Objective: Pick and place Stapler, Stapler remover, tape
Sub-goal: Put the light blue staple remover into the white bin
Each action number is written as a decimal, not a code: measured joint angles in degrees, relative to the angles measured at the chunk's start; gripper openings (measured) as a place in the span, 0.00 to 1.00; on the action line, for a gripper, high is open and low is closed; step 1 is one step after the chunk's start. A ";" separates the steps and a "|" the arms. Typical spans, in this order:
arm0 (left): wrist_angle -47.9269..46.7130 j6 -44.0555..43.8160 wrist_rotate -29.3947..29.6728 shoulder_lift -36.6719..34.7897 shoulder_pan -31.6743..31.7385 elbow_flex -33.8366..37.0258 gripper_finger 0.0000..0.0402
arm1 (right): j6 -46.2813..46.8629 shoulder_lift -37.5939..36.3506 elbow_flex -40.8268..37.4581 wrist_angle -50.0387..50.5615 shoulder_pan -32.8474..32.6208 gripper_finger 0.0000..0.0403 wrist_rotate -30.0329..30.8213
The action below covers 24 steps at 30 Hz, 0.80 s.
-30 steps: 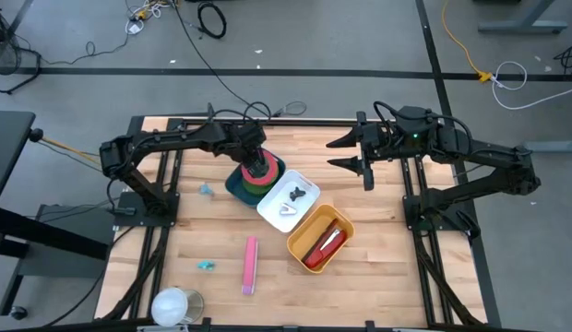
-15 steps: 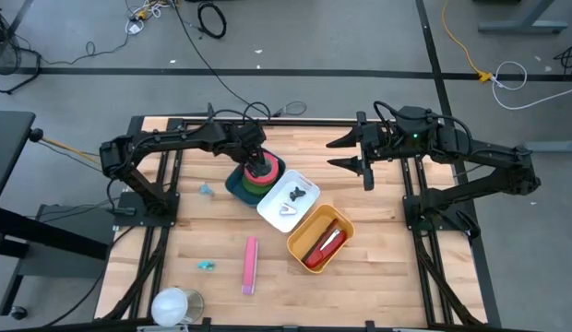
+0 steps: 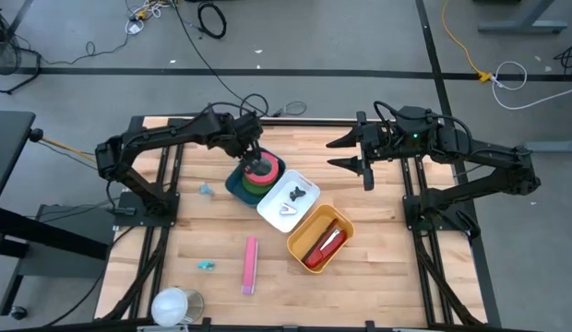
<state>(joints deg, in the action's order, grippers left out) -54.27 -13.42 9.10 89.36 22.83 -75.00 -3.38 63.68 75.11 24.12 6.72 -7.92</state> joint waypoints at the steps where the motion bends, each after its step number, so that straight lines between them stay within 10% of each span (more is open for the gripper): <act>1: -1.96 0.69 0.06 0.00 0.00 -0.90 0.57 | -0.06 0.00 0.00 -0.02 0.00 0.48 0.00; 24: -7.94 0.56 6.39 -9.50 -4.68 -1.67 0.56 | 2.56 -0.02 -0.01 0.50 0.00 0.48 -0.02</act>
<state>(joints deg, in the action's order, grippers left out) -62.21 -12.86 15.49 79.87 18.15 -76.66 -0.82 63.66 75.10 24.62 6.72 -7.94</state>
